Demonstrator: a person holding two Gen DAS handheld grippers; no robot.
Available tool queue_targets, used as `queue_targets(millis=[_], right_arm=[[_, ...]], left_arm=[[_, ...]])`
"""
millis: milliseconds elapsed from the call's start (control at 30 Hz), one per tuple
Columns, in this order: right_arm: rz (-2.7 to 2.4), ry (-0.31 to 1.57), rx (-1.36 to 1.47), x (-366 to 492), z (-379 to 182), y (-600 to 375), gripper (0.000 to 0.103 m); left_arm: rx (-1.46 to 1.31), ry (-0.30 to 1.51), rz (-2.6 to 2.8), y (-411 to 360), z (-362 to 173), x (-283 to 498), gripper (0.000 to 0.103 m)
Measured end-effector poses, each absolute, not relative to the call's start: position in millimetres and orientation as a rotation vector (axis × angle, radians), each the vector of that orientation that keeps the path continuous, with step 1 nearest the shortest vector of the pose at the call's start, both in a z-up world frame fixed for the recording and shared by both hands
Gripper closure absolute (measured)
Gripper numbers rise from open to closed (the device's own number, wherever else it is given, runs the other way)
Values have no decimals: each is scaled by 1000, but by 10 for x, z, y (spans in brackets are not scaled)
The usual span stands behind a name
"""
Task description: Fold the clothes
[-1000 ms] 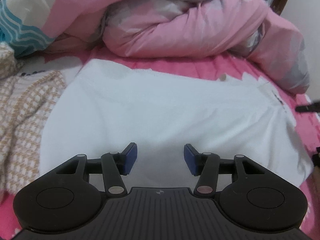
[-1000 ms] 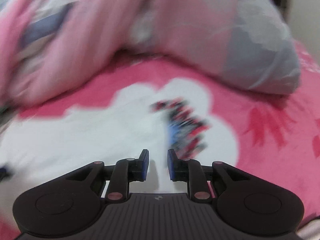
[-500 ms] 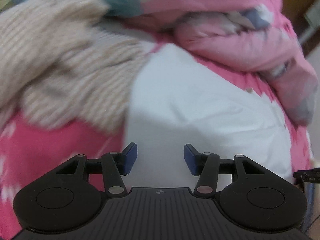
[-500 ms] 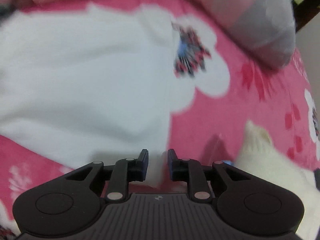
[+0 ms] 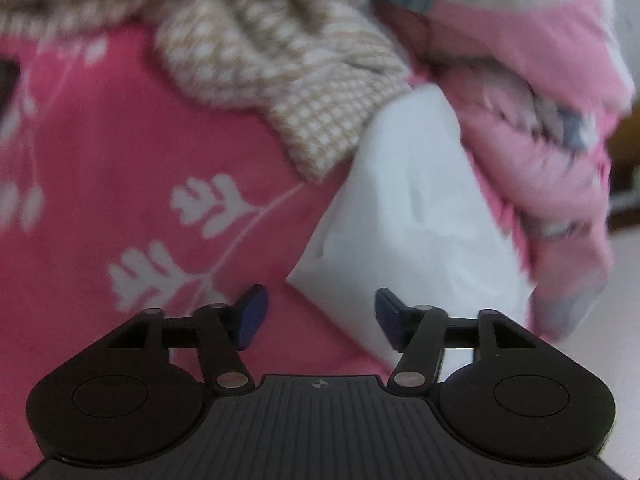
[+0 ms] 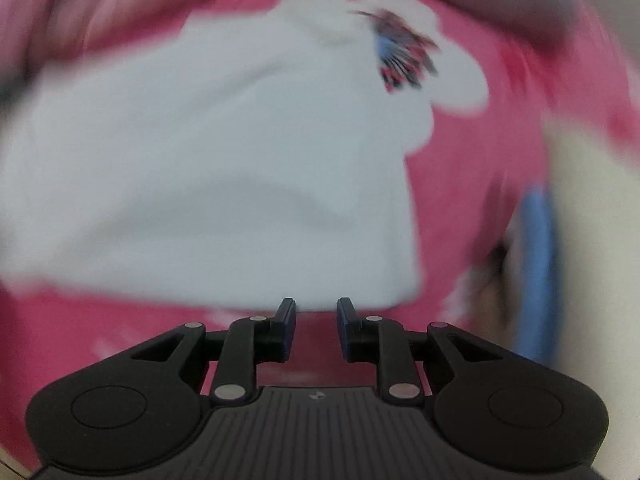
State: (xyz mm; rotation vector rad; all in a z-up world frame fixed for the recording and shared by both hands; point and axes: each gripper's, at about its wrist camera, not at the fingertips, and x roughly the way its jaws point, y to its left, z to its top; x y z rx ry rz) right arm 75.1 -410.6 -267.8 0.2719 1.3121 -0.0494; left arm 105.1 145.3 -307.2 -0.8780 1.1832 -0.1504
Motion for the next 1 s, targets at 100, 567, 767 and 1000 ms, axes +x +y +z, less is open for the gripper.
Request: queue_targets(millis=[100,567,767,1000], right_arm=[[-141,1283,704,567,-2888,-4249,72],[-467,909,1192,281,-3281,-4396,99],[-398,921,977,335,-2707,-4350,101],[-438,1072,960,299,-3120,-4485,102]], left_arm=[[-979,1140,-104,1460,-3150,1068,42],[-1094,968,-11,1446,-3024,1051,97],[-1035,983,9,1467,-2888,1047,98],[-1013,1061,34,1519,-3187,997,90]])
